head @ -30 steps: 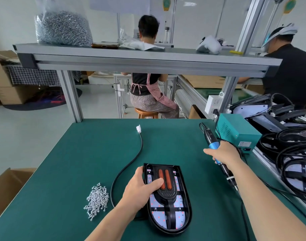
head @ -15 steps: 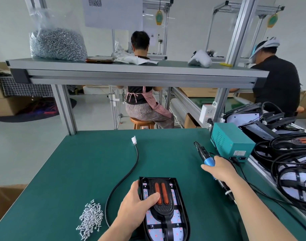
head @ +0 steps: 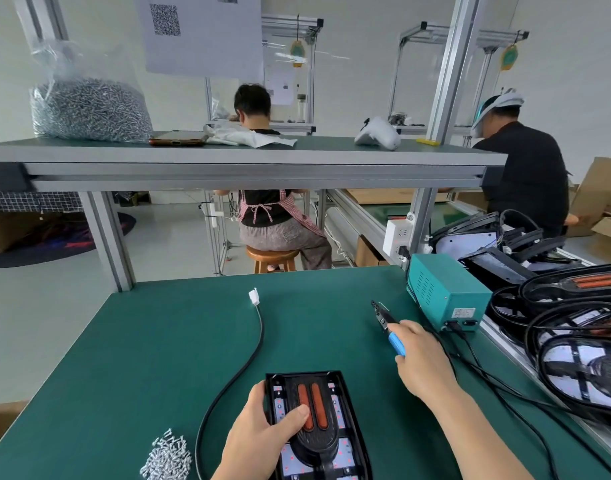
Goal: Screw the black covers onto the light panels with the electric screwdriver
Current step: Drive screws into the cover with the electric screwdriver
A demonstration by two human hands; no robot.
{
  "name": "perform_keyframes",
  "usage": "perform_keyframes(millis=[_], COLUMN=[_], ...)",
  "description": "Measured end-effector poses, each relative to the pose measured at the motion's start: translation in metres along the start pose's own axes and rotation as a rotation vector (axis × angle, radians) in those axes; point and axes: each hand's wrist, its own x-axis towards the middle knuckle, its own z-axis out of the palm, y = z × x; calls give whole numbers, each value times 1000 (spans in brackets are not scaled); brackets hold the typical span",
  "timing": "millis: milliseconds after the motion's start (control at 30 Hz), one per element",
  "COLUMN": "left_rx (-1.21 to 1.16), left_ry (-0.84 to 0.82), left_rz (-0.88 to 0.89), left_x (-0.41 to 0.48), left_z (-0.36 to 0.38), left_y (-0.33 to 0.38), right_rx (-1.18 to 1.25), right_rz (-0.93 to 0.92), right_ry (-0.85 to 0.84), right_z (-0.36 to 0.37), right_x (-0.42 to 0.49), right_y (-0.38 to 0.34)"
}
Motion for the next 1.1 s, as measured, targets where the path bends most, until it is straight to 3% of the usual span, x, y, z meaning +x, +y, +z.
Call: perform_keyframes(millis=[133, 433, 500, 600, 733, 967, 1100], left_rx=[21, 26, 35, 48, -23, -179, -114], left_ry=[-7, 11, 17, -1, 22, 164, 237], left_rz=[2, 5, 16, -6, -44, -96, -99], left_x=[-3, -9, -10, -7, -8, 2, 11], left_z=[0, -2, -2, -2, 0, 7, 14], left_y=[4, 9, 9, 7, 10, 8, 16], right_rx=[3, -246, -42, 365, 546, 1114, 1190], right_rz=[14, 22, -31, 21, 86, 244, 229], right_ry=[-16, 93, 112, -54, -299, -564, -659], right_z=[9, 6, 11, 15, 17, 24, 29], right_x=[2, 6, -10, -35, -49, -41, -31], right_y=[2, -22, -45, -82, -98, -89, -96])
